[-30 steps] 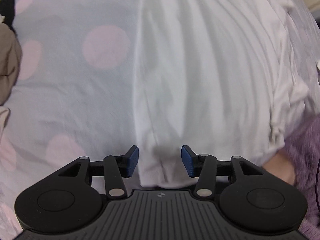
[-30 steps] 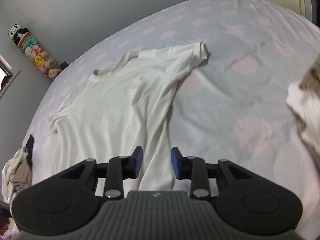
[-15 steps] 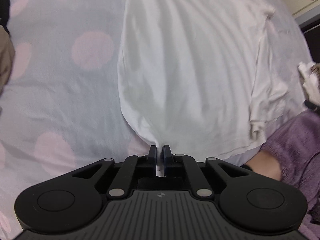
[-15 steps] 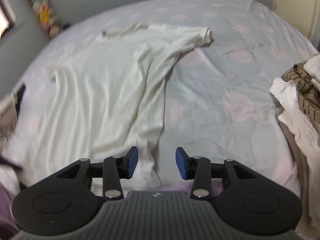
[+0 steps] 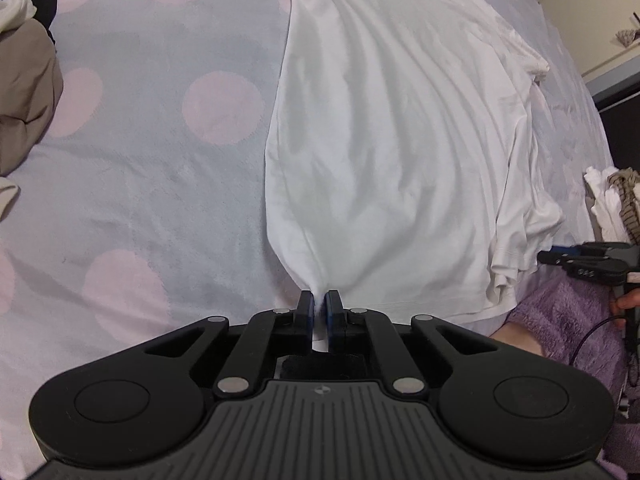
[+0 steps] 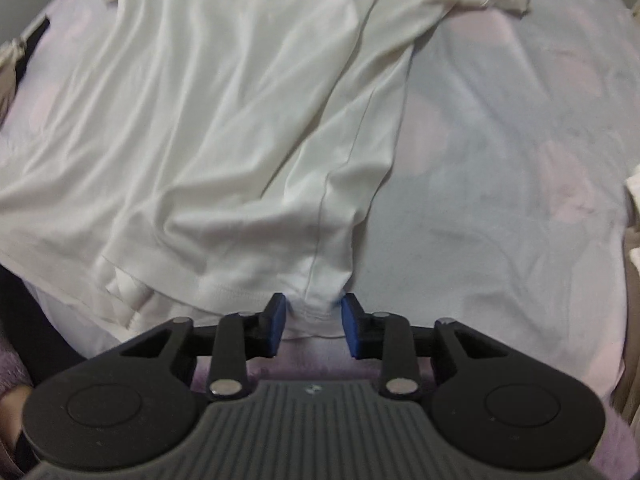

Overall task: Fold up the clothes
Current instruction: 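Grasp the hem with the left gripper while the right gripper holds another hem point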

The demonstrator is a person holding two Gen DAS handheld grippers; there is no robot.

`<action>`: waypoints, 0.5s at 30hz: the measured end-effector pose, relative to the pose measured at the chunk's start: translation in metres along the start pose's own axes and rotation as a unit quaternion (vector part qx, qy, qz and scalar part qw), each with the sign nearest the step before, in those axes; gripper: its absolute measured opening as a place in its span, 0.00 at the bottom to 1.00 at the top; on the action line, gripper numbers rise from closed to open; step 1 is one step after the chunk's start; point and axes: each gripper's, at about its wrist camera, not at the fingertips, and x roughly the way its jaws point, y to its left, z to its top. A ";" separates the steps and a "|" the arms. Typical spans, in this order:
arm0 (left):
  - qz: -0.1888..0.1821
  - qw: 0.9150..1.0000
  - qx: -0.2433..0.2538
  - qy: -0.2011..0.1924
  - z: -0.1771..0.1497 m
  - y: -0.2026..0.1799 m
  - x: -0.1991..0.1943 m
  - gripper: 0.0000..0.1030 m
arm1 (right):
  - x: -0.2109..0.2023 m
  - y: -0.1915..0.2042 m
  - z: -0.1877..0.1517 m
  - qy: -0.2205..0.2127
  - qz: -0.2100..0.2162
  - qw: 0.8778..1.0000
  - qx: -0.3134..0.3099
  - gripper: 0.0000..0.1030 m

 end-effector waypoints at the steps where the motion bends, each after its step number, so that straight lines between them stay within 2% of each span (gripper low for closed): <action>1: -0.004 1.000 -0.002 -0.004 0.000 0.001 -0.001 0.04 | 0.004 0.001 0.001 0.005 -0.007 1.000 -0.004 0.17; 2: -0.010 1.000 -0.001 -0.011 0.000 0.001 -0.006 0.04 | 0.006 0.002 0.001 0.007 -0.014 1.000 -0.009 0.15; 3: -0.016 1.000 0.000 -0.019 0.000 0.001 -0.011 0.04 | 0.007 0.002 0.000 0.006 -0.019 1.000 -0.012 0.08; 5: -0.027 0.999 0.002 -0.034 -0.001 0.000 -0.021 0.04 | 0.002 0.001 -0.003 -0.003 -0.022 1.000 -0.012 0.05; 7: -0.038 0.998 0.004 -0.049 -0.001 0.000 -0.031 0.04 | -0.014 -0.006 -0.007 -0.020 -0.006 1.000 0.007 0.04; 10: -0.054 0.996 0.006 -0.070 -0.002 0.003 -0.052 0.03 | -0.065 -0.029 -0.013 -0.070 0.032 0.996 0.053 0.04; 15: -0.051 0.995 0.012 -0.090 -0.007 0.013 -0.083 0.03 | -0.158 -0.062 -0.028 -0.144 0.038 0.984 0.097 0.04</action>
